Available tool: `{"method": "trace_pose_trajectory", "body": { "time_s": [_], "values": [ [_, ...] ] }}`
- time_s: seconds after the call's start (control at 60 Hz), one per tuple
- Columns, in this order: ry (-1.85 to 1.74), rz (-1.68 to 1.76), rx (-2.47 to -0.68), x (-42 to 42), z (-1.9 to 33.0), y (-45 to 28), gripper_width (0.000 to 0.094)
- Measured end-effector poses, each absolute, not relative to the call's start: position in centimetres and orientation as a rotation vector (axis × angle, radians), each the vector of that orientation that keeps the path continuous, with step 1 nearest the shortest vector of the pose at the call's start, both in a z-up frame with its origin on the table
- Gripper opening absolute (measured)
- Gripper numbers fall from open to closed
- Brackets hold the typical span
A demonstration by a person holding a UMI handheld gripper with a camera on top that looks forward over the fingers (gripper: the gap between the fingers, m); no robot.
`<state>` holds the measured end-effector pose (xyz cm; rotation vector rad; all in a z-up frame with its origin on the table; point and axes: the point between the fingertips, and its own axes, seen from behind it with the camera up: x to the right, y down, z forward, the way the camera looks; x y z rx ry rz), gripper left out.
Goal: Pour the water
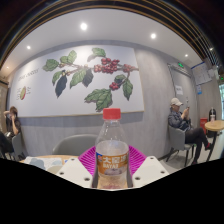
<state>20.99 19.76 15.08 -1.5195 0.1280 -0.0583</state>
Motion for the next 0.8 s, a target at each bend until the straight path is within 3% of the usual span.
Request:
{"method": "trace_pose_trajectory", "body": {
  "time_s": [0.3,0.383,0.467,0.8],
  "values": [
    [0.069,-0.106,-1.615,19.2,15.4,20.7,0.0410],
    [0.068,-0.104,-1.645,19.1,15.0,20.9,0.0571],
    [0.071,-0.153,-1.703,20.1,14.6,19.9,0.0864],
    [0.060,-0.017,-1.697,15.9,15.3,7.0,0.0849]
  ]
}}
